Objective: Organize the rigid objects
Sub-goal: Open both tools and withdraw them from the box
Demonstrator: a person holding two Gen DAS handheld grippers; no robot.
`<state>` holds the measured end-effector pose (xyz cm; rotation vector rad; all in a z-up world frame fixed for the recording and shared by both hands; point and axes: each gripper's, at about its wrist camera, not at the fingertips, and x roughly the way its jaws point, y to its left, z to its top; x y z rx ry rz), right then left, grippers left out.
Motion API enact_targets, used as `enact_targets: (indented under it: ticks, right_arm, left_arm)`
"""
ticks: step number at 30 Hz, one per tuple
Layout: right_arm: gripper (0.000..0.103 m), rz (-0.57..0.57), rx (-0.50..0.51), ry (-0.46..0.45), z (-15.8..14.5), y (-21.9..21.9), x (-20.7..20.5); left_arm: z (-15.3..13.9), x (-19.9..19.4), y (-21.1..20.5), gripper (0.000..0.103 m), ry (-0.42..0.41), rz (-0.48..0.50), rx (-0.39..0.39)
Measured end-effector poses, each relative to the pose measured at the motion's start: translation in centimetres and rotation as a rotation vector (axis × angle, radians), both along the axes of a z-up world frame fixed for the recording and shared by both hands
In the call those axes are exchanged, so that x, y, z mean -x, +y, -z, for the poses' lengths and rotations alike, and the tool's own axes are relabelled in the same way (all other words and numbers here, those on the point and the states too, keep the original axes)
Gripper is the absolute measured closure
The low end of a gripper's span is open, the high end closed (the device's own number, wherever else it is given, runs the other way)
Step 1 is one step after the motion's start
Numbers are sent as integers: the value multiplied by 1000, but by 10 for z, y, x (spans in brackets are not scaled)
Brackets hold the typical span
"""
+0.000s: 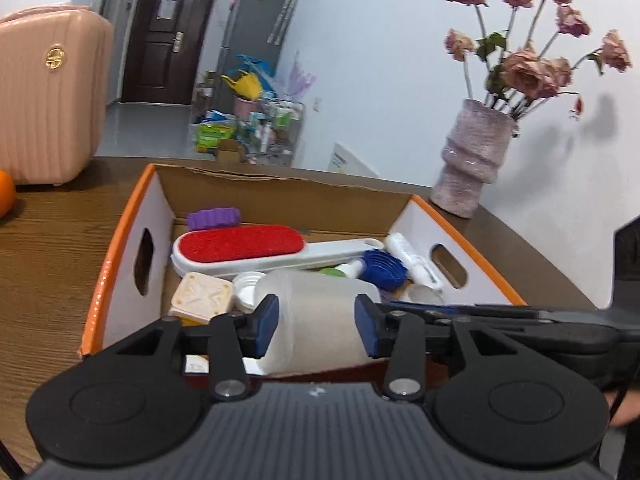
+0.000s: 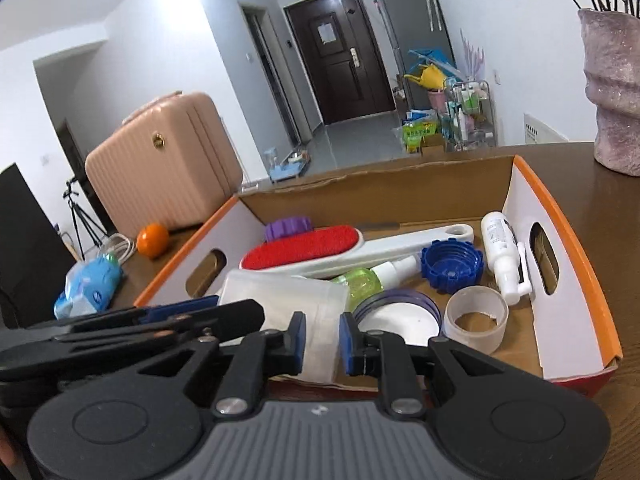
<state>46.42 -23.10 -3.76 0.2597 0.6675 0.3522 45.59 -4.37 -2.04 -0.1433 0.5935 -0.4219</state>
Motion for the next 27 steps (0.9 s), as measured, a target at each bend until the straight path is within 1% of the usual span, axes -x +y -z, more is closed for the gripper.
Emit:
enact_targets:
  ticks: [1, 2, 3, 6, 7, 9, 12, 14, 15, 16, 17, 18, 19, 20, 21, 22, 23, 25, 27]
  right_arm:
    - [84, -1, 1, -7, -2, -1, 2]
    - [84, 3, 1, -11, -4, -3, 3]
    - [83, 14, 3, -18, -7, -5, 6]
    - [80, 44, 12, -47, -20, -16, 18]
    - [79, 51, 12, -53, -26, -19, 23]
    - [79, 63, 21, -68, -36, -25, 32]
    - [76, 90, 34, -94, -53, -36, 48]
    - [70, 94, 45, -112, -63, -40, 61]
    - [63, 89, 58, -121, -67, -42, 69]
    - [59, 84, 76, -129, -71, -45, 77]
    - [57, 88, 93, -135, -74, -46, 85]
    - [51, 98, 119, -146, -78, -48, 94]
    - [40, 107, 145, -159, -81, -50, 103]
    - [32, 117, 174, -174, -82, -50, 112]
    - [15, 128, 209, -195, -83, -50, 122]
    - [8, 140, 250, -220, -83, -49, 132]
    - [8, 151, 289, -244, -83, -47, 142]
    - [8, 155, 342, -259, -83, -44, 158]
    - [8, 161, 345, -271, -83, -42, 174]
  left_arm:
    - [-1, 1, 2, 50, -3, 7, 12]
    - [-2, 2, 3, 40, -3, 12, 19]
    - [-3, 4, 3, 36, -4, 12, 16]
    - [-8, 13, 6, 33, -17, 7, -8]
    - [-9, 16, 8, 29, -14, -5, -11]
    - [-12, 24, 14, 27, -3, -45, -38]
    - [-21, 39, 24, 26, -25, -104, -81]
    - [-32, 53, 32, 20, -57, -145, -114]
    - [-37, 63, 36, 19, -81, -165, -135]
    - [-43, 74, 40, 16, -106, -183, -157]
    - [-47, 84, 44, 14, -128, -196, -176]
    - [-49, 94, 48, 13, -141, -207, -189]
    - [-51, 105, 52, 10, -156, -221, -204]
    - [-53, 116, 55, 4, -173, -236, -218]
    - [-54, 125, 56, 1, -191, -251, -229]
    - [-56, 135, 57, 0, -214, -268, -240]
    - [-57, 145, 57, 0, -231, -278, -249]
    - [-60, 162, 56, 0, -246, -274, -249]
    - [-63, 178, 57, 0, -249, -276, -229]
